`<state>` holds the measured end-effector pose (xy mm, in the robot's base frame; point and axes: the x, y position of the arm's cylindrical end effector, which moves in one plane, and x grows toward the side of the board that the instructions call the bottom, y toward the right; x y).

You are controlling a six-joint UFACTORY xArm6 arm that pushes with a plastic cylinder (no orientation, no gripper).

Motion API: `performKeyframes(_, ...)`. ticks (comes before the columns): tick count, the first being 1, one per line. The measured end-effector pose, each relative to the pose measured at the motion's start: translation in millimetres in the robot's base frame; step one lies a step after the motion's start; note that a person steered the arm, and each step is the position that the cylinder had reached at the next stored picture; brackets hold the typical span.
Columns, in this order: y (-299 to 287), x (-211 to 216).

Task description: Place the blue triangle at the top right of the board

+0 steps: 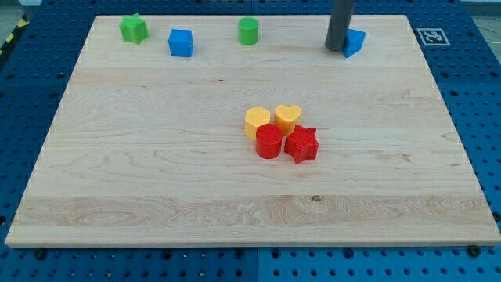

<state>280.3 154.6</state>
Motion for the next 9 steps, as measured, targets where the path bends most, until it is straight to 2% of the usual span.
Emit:
performKeyframes(2,59,3)
performKeyframes(3,75,38)
performKeyframes(4,88,49)
performKeyframes(5,101,47)
performKeyframes(7,101,11)
performKeyframes(9,98,11)
